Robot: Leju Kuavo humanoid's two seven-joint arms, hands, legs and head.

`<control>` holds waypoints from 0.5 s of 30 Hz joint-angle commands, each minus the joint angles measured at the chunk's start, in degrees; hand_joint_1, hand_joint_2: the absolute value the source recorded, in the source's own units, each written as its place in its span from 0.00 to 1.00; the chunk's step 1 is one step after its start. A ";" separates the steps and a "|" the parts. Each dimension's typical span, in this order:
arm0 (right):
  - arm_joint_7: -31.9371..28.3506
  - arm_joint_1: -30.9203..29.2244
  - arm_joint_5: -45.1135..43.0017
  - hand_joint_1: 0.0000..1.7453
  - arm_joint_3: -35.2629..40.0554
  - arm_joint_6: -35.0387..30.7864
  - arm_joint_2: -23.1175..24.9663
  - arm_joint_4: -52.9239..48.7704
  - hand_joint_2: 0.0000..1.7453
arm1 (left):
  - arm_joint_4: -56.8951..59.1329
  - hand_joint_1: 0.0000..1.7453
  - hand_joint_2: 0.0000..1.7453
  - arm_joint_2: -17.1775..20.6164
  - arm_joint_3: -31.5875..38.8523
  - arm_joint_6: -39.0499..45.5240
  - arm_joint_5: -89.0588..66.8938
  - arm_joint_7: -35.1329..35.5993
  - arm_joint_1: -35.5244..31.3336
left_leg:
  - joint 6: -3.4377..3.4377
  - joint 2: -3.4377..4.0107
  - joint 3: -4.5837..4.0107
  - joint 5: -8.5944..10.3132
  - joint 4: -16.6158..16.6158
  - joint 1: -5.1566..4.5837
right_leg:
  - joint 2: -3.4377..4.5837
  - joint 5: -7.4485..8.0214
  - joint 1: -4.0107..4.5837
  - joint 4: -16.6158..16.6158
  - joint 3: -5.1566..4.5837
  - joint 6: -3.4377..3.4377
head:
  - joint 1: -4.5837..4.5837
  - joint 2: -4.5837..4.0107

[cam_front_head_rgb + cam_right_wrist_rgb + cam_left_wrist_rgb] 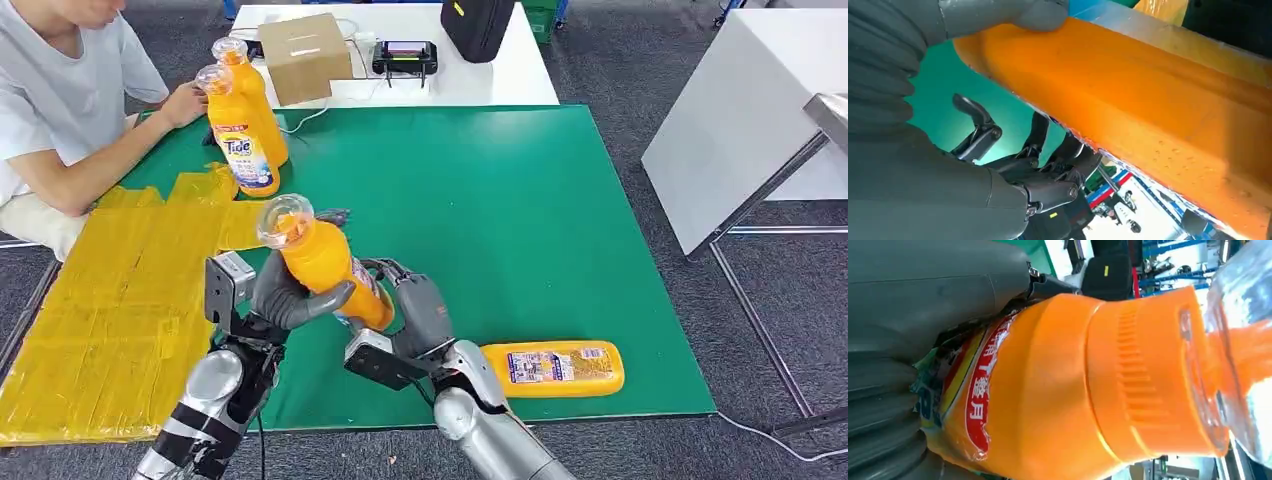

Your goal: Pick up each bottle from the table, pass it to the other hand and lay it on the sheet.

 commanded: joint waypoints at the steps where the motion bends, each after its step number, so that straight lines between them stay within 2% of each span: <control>1: -0.29 -1.85 -0.24 0.99 2.67 0.26 -1.08 4.83 1.00 | 4.10 1.00 1.00 -1.35 1.32 0.62 0.55 -0.31 -2.82 | -0.06 -0.11 0.23 -0.08 -0.03 0.06 | 0.11 -0.08 0.02 -0.06 0.27 -0.07 | 0.00 0.00; 6: -0.87 -1.28 -1.81 1.00 1.55 -0.26 -1.33 3.62 1.00 | 4.04 1.00 1.00 -1.18 1.34 1.71 0.26 -0.85 -2.77 | -0.07 -0.13 0.26 -0.09 -0.01 0.08 | 0.12 -0.10 0.04 -0.06 0.31 -0.08 | 0.00 0.00; 7: -1.37 -0.74 -2.95 0.75 0.64 -0.74 -1.42 2.31 1.00 | 3.79 1.00 1.00 -1.08 1.42 2.33 -0.15 -1.09 -2.64 | -0.05 -0.12 0.16 -0.05 -0.02 0.05 | 0.07 -0.06 0.02 -0.06 0.20 -0.06 | 0.00 0.00; 8: -2.33 0.04 -4.31 0.03 -0.38 -1.37 -1.74 0.19 1.00 | 3.46 1.00 1.00 -0.77 1.55 3.61 -1.25 -1.53 -2.49 | -0.09 -0.17 0.33 -0.13 0.00 0.10 | 0.14 -0.14 0.04 -0.05 0.38 -0.11 | 0.00 0.00; 9: -2.60 0.77 -4.94 0.00 -0.92 -1.63 -2.28 -2.06 1.00 | 3.04 1.00 1.00 -0.48 1.65 4.71 -2.27 -1.89 -2.31 | -0.07 -0.16 0.23 -0.09 -0.01 0.08 | 0.08 -0.10 0.03 -0.05 0.28 -0.08 | 0.00 0.00; 11: -3.31 3.16 -7.97 0.00 -2.93 -1.47 -3.90 -9.68 1.00 | 2.08 1.00 1.00 0.52 2.39 8.85 -6.59 -2.82 -2.03 | -0.08 -0.20 0.25 -0.12 0.03 0.10 | 0.08 -0.14 0.05 -0.04 0.32 -0.10 | 0.00 0.00; 15: -2.96 3.37 -8.09 0.00 -2.95 -1.12 -4.24 -10.53 1.00 | 1.88 1.00 1.00 0.72 2.55 8.76 -6.31 -2.89 -2.04 | -0.08 -0.20 0.26 -0.14 0.04 0.09 | 0.10 -0.15 0.04 -0.02 0.32 -0.10 | 0.00 0.00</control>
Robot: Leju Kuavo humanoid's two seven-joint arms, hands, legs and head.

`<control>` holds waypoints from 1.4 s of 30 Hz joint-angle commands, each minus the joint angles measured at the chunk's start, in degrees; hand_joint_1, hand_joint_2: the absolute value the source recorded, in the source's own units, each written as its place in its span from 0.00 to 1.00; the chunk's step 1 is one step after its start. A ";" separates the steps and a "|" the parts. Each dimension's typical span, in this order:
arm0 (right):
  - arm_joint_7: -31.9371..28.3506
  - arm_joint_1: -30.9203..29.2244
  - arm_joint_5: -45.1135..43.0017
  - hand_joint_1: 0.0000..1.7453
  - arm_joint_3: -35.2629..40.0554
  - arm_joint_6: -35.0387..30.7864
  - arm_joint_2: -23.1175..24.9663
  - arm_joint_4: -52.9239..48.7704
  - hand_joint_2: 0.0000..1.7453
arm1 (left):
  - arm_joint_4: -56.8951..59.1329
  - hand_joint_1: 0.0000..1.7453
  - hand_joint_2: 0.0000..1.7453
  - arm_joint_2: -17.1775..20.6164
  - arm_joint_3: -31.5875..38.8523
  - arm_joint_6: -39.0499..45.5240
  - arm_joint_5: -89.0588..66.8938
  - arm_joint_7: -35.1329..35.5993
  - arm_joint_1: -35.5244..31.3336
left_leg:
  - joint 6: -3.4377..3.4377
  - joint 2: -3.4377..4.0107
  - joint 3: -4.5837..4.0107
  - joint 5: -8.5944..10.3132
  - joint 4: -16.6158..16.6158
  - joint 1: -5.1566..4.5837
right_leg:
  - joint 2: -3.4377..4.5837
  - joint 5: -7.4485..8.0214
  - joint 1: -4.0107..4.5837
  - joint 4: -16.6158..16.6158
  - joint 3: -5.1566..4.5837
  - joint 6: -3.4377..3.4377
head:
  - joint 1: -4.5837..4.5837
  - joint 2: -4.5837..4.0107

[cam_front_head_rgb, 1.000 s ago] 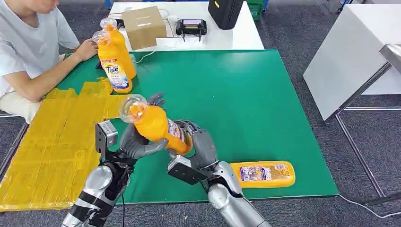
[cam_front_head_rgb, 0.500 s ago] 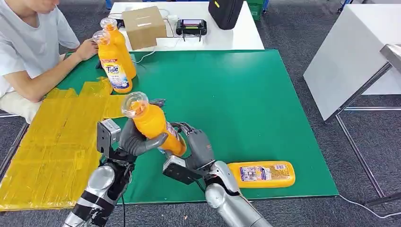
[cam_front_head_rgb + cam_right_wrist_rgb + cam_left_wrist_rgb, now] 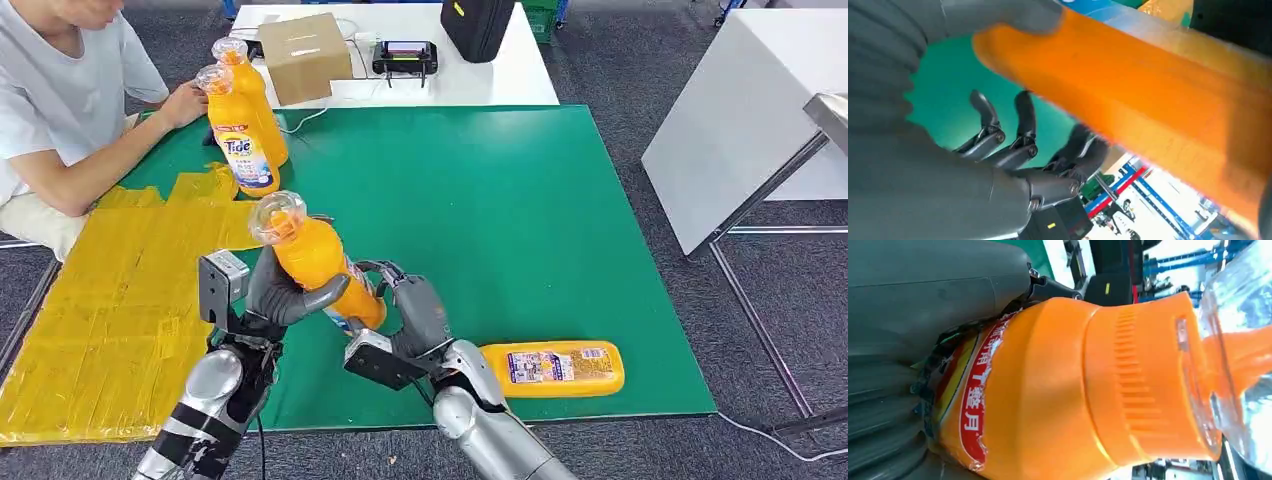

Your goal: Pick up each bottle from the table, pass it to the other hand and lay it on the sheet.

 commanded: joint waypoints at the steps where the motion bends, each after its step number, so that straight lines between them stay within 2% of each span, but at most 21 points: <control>1: -1.37 3.28 -4.76 0.00 -3.06 -0.14 -4.15 -11.10 1.00 | 1.51 1.00 1.00 0.81 1.91 5.59 -5.41 -1.51 -2.03 | -0.08 -0.21 0.28 -0.15 0.04 0.10 | 0.11 -0.17 0.05 -0.01 0.36 -0.11 | 0.00 0.00; 8: -1.11 3.56 -4.83 0.00 -3.03 0.18 -4.23 -11.66 1.00 | 1.48 1.00 1.00 0.80 1.99 5.60 -5.42 -1.52 -2.05 | -0.07 -0.12 0.19 -0.09 0.02 0.06 | 0.12 -0.09 0.03 -0.01 0.24 -0.08 | 0.00 0.00; 10: -3.29 4.69 -6.95 0.00 -4.57 -0.95 -4.51 -15.06 1.00 | 1.49 1.00 1.00 1.57 2.35 9.72 -10.35 -2.07 -2.41 | -0.08 -0.11 0.23 -0.12 0.03 0.08 | 0.17 -0.11 0.04 -0.03 0.29 -0.09 | 0.00 0.00; 12: -5.08 6.48 -5.16 0.00 -5.39 -2.97 -7.42 -23.49 1.00 | 2.15 1.00 1.00 2.98 3.74 11.27 -13.65 -1.68 -3.60 | -0.07 -0.15 0.21 -0.12 0.03 0.06 | 0.13 -0.13 0.02 0.01 0.26 -0.09 | 0.00 0.00; 13: -4.27 7.13 -4.66 0.00 -5.96 -2.52 -8.10 -26.48 0.00 | 2.68 1.00 1.00 3.26 4.21 12.42 -16.43 -1.78 -4.21 | -0.06 -0.17 0.10 -0.07 0.03 0.06 | 0.06 -0.09 0.03 0.02 0.16 -0.08 | 0.00 0.00; 16: -4.56 8.86 -3.59 0.00 -6.61 -1.29 -9.28 -34.37 0.00 | 6.06 1.00 1.00 4.46 3.26 21.01 -34.48 -0.01 -6.84 | -0.06 -0.24 0.10 -0.10 0.09 0.07 | 0.02 -0.14 0.03 0.05 0.18 -0.08 | 0.02 0.00; 17: -4.93 9.50 -4.46 0.00 -6.73 -0.77 -9.37 -36.58 1.00 | 8.11 1.00 1.00 4.38 2.64 24.39 -43.31 2.73 -7.88 | -0.04 -0.19 0.04 -0.03 0.03 0.03 | -0.01 -0.08 0.00 0.03 0.09 -0.05 | 0.00 0.00; 28: -5.28 9.80 -5.25 0.00 -6.62 -0.50 -9.25 -37.46 1.00 | 12.27 1.00 1.00 4.43 2.34 22.93 -49.73 4.81 -9.69 | -0.08 -0.17 0.28 -0.13 0.03 0.09 | 0.15 -0.14 0.04 -0.03 0.35 -0.11 | 0.00 0.00; 30: -6.55 9.45 -6.55 0.00 -6.82 -0.66 -9.38 -40.07 1.00 | 20.37 1.00 1.00 6.72 -0.95 21.22 -65.02 10.82 -14.46 | -0.09 -0.18 0.30 -0.14 0.04 0.09 | 0.15 -0.15 0.04 0.00 0.37 -0.11 | 0.00 0.00; 33: -6.69 8.88 -9.21 0.00 -7.04 0.23 -9.31 -43.83 1.00 | 34.72 1.00 1.00 7.29 -3.44 21.24 -78.16 14.84 -20.38 | -0.09 -0.28 0.24 -0.07 0.03 0.06 | 0.02 -0.13 0.02 0.02 0.32 -0.11 | 0.00 0.00; 36: -6.44 8.34 -9.24 0.00 -5.92 0.91 -9.74 -45.05 1.00 | 45.69 1.00 1.00 7.90 -5.01 22.78 -86.75 19.33 -23.63 | -0.09 -0.21 0.27 -0.05 0.00 0.05 | 0.08 -0.10 0.01 0.02 0.31 -0.11 | 0.02 0.00; 42: -6.09 6.80 -8.53 0.00 -3.56 1.61 -10.68 -43.32 1.00 | 56.14 1.00 1.00 9.37 -4.43 23.79 -92.47 23.80 -24.83 | -0.07 0.08 0.30 -0.10 -0.03 0.05 | 0.33 -0.05 0.02 -0.02 0.28 -0.07 | 0.00 0.00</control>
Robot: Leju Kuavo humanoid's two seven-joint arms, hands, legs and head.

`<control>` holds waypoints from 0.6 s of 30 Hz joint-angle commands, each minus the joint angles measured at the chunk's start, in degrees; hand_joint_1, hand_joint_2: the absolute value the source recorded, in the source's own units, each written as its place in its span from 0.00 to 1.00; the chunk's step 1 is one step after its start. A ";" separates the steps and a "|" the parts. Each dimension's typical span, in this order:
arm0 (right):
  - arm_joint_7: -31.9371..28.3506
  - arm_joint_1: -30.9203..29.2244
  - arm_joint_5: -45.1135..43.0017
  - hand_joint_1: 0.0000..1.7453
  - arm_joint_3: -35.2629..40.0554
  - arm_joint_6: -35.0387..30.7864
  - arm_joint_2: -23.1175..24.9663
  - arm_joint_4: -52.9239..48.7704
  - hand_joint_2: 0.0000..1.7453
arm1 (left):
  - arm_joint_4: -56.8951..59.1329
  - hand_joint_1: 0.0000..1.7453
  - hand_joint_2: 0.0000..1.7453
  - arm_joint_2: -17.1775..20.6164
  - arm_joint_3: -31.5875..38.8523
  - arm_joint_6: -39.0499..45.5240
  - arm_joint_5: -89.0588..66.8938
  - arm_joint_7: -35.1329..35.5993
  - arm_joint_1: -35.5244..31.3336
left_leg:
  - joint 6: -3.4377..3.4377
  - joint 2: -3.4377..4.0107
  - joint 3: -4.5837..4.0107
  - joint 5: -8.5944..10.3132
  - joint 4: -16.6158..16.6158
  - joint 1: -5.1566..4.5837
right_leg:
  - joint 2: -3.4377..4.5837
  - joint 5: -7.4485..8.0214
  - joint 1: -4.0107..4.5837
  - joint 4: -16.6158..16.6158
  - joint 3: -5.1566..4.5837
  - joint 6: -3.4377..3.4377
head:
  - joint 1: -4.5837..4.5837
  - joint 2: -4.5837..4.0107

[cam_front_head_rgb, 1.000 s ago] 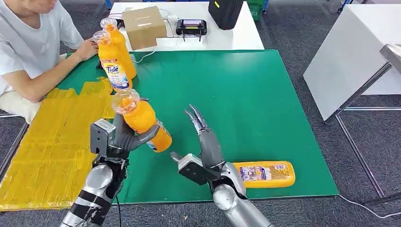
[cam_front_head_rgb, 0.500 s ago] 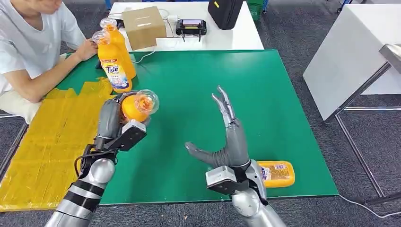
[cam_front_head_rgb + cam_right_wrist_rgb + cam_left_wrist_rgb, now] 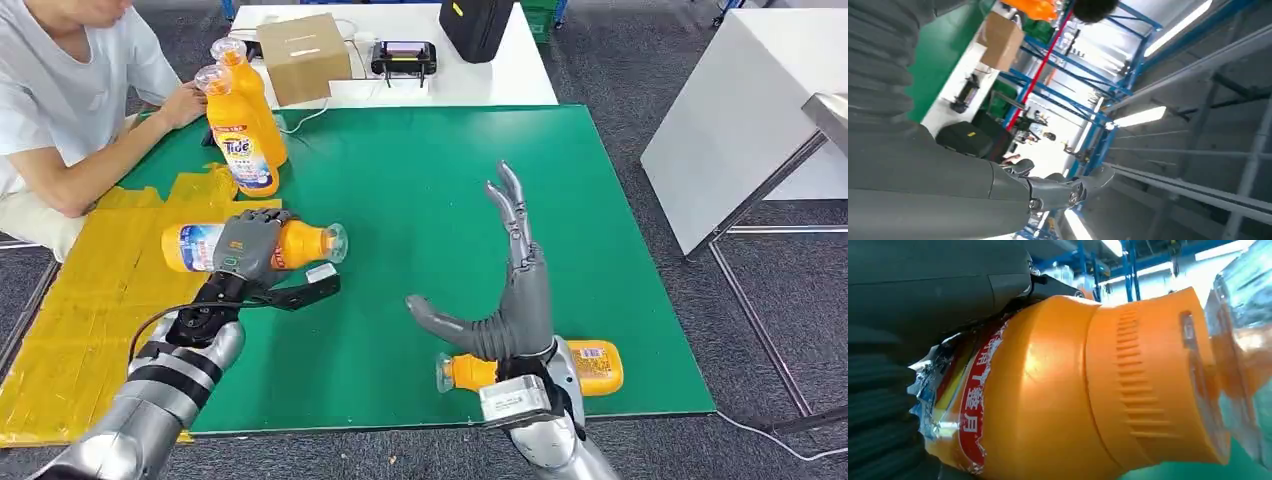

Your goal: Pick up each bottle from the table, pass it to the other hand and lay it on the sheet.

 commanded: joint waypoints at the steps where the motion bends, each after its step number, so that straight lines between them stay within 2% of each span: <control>1: 0.67 -3.71 0.77 0.00 3.08 1.19 -3.21 0.49 1.00 | 26.79 1.00 1.00 2.84 -3.21 -0.04 -5.30 3.56 -7.53 | -0.09 0.05 0.41 -0.19 -0.01 0.09 | 0.36 -0.14 0.03 -0.05 0.40 -0.12 | 0.02 0.00; 5: 0.65 -3.69 1.02 0.00 3.48 1.24 -3.76 1.01 1.00 | 28.24 1.00 1.00 2.44 -2.67 1.38 -5.09 3.05 -5.12 | -0.06 0.10 0.31 -0.14 -0.05 0.04 | 0.30 -0.08 0.00 -0.07 0.29 -0.07 | 0.00 0.00; 14: 0.74 -4.06 1.44 0.00 4.27 1.60 -4.02 1.68 1.00 | 29.21 1.00 1.00 1.99 -2.74 1.96 -5.72 3.70 -4.60 | -0.06 0.03 0.28 -0.09 -0.06 0.01 | 0.22 -0.05 -0.02 -0.07 0.31 -0.09 | 0.00 0.00; 18: 0.75 -4.10 1.44 0.00 4.27 1.60 -4.02 1.69 1.00 | 29.23 1.00 1.00 2.02 -2.71 1.89 -5.71 3.69 -4.72 | -0.13 0.05 0.62 -0.18 -0.05 0.06 | 0.40 -0.12 0.01 -0.08 0.62 -0.17 | 0.00 0.00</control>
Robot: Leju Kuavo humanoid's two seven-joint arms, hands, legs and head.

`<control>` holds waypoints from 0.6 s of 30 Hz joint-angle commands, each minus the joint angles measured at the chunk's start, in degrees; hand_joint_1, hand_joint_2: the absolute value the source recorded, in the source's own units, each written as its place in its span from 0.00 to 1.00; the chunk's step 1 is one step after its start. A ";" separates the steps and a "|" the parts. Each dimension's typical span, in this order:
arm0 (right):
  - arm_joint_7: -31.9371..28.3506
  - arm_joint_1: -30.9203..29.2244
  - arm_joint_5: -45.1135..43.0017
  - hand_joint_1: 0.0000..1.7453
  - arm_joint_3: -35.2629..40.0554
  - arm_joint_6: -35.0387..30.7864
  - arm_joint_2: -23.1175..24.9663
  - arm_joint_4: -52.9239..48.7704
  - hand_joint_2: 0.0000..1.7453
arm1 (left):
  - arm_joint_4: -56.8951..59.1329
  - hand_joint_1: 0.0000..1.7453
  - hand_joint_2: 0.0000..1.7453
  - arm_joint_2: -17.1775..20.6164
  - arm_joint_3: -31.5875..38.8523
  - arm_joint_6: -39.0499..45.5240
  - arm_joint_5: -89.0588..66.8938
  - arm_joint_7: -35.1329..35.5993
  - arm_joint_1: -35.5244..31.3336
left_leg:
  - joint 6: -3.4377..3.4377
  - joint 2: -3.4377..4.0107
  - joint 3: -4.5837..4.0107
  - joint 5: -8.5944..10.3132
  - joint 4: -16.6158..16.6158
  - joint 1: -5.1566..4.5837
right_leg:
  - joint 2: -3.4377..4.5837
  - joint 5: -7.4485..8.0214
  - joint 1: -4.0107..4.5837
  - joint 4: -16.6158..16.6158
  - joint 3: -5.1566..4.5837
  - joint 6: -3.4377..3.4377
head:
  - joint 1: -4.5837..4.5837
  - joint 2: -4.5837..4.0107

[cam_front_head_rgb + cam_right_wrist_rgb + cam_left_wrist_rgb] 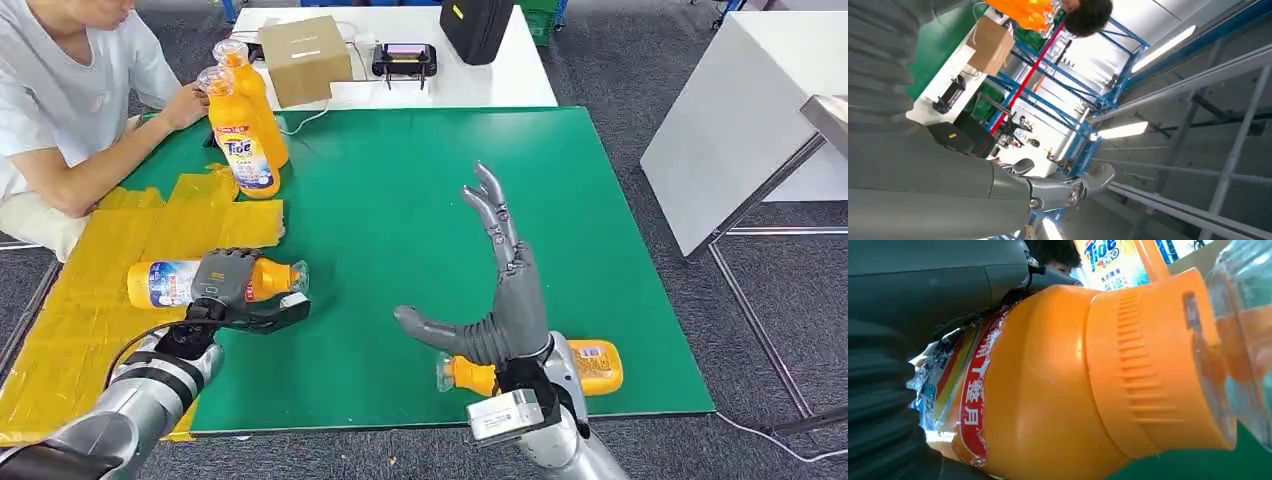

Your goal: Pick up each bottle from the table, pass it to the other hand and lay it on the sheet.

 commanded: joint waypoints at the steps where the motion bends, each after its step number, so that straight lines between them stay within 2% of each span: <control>1: 0.26 -2.36 -0.22 0.00 1.78 0.14 -1.85 2.32 1.00 | 6.25 1.00 1.00 -0.06 -1.95 -0.71 -0.28 0.01 -0.33 | -0.07 0.09 0.26 -0.07 -0.06 0.04 | 0.31 -0.03 0.01 -0.07 0.22 -0.08 | 0.02 0.00; 3: 0.26 -2.36 -0.22 0.00 1.78 0.14 -1.85 2.32 1.00 | 6.25 1.00 1.00 -0.06 -1.95 -0.71 -0.28 0.01 -0.33 | -0.06 0.09 0.27 -0.07 -0.06 0.03 | 0.29 -0.03 0.00 -0.05 0.22 -0.07 | 0.00 0.00; 5: 0.26 -2.36 -0.22 0.00 1.78 0.14 -1.85 2.32 1.00 | 6.25 1.00 1.00 -0.06 -1.95 -0.71 -0.28 0.01 -0.33 | -0.16 0.11 0.55 -0.26 0.03 0.15 | 0.62 -0.16 0.08 -0.04 0.51 -0.19 | 0.02 0.00; 7: 0.31 -2.41 -0.14 0.00 1.86 0.23 -1.94 2.44 1.00 | 6.33 1.00 1.00 -0.18 -1.75 -0.80 -0.09 -0.05 -0.34 | -0.13 0.10 0.54 -0.23 0.00 0.14 | 0.58 -0.12 0.07 -0.07 0.51 -0.16 | 0.02 0.00; 8: 0.54 -2.64 0.19 0.00 2.11 0.50 -2.13 2.69 1.00 | 6.49 1.00 1.00 -0.23 -1.41 -0.73 0.17 -0.24 -0.19 | -0.06 0.09 0.32 -0.08 -0.05 0.05 | 0.32 -0.02 0.02 -0.07 0.29 -0.07 | 0.00 0.00; 9: 1.03 -2.87 0.63 0.00 2.35 0.76 -2.33 3.10 1.00 | 6.83 0.58 1.00 -0.42 -0.66 -1.10 0.87 -0.76 0.10 | -0.07 0.10 0.39 -0.10 -0.06 0.06 | 0.39 -0.04 0.02 -0.09 0.35 -0.09 | 0.02 0.00; 10: 1.24 -2.96 0.85 0.00 2.42 0.72 -2.33 3.29 1.00 | 7.10 0.00 1.00 -0.57 0.14 -1.72 1.65 -1.32 0.21 | -0.10 0.11 0.49 -0.15 -0.06 0.10 | 0.49 -0.05 0.04 -0.11 0.45 -0.12 | 0.02 0.00; 18: 4.93 -2.94 6.26 0.00 3.88 2.61 -3.66 5.96 1.00 | 4.36 0.00 1.00 -2.34 9.98 1.97 11.45 -7.67 1.08 | -0.06 0.07 0.41 -0.08 -0.08 0.05 | 0.31 -0.03 0.01 -0.10 0.39 -0.07 | 0.02 0.00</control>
